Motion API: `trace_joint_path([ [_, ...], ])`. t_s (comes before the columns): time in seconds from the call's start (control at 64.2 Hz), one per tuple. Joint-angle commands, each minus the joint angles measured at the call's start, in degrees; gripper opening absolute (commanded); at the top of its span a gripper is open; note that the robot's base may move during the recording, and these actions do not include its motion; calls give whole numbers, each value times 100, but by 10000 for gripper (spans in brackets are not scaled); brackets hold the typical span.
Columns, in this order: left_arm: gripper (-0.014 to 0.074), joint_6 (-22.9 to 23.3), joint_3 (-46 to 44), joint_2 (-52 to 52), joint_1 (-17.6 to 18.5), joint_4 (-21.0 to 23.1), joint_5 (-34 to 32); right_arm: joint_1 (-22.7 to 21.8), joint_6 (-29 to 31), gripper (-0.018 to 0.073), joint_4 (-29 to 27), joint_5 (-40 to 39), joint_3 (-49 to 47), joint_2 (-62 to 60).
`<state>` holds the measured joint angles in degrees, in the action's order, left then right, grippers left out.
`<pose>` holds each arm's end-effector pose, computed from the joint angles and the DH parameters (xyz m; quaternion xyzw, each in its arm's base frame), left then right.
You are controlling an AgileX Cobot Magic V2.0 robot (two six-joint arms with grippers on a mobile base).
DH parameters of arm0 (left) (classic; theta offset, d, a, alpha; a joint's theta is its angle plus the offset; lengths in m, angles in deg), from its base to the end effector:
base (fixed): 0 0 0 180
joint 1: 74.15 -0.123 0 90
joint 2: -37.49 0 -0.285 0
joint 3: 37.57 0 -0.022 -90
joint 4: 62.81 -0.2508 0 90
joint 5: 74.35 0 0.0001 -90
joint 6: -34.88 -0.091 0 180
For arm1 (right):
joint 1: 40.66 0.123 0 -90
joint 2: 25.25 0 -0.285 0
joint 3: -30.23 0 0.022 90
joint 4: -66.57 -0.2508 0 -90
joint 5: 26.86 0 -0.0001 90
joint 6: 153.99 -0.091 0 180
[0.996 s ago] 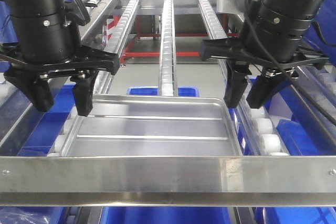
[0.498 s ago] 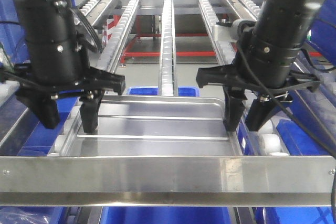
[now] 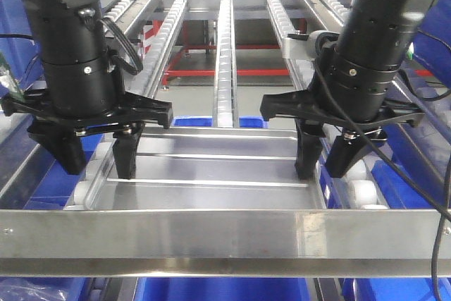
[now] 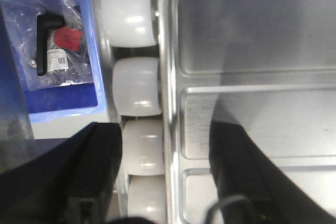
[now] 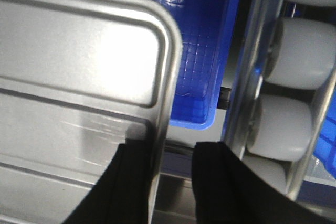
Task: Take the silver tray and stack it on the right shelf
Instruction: 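Close both grippers on the silver tray's side rims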
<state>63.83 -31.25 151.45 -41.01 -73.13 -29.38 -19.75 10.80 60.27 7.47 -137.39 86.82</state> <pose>0.3136 -0.1910 0.1889 0.0910 0.9850 -0.0049 0.1463 0.3337 0.1335 0.1788 -0.0099 0.9821 0.0939 0.1628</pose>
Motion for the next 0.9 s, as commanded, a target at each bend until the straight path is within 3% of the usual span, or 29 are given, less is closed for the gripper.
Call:
trace_joint_path([
  [0.0, 298, 73, -150, -213, 16, -23, -119, -12, -10, 321, -179, -178, -162, -244],
  [0.467, 287, 73, -150, -213, 16, -23, -141, -12, -10, 316, -380, -222, -162, -244],
  [0.592, 173, 73, -150, -213, 16, -23, -141, -12, -10, 220, -380, -166, -162, -244],
  [0.716, -31, 73, -150, -213, 16, -23, -141, -12, -10, 42, -380, -87, -162, -244],
  [0.763, -103, 73, -150, -213, 16, -23, -141, -12, -10, 51, -380, -71, -162, -244],
  [0.887, -92, 73, -150, -213, 16, -43, -141, -12, -10, 57, -370, -22, -162, -244],
])
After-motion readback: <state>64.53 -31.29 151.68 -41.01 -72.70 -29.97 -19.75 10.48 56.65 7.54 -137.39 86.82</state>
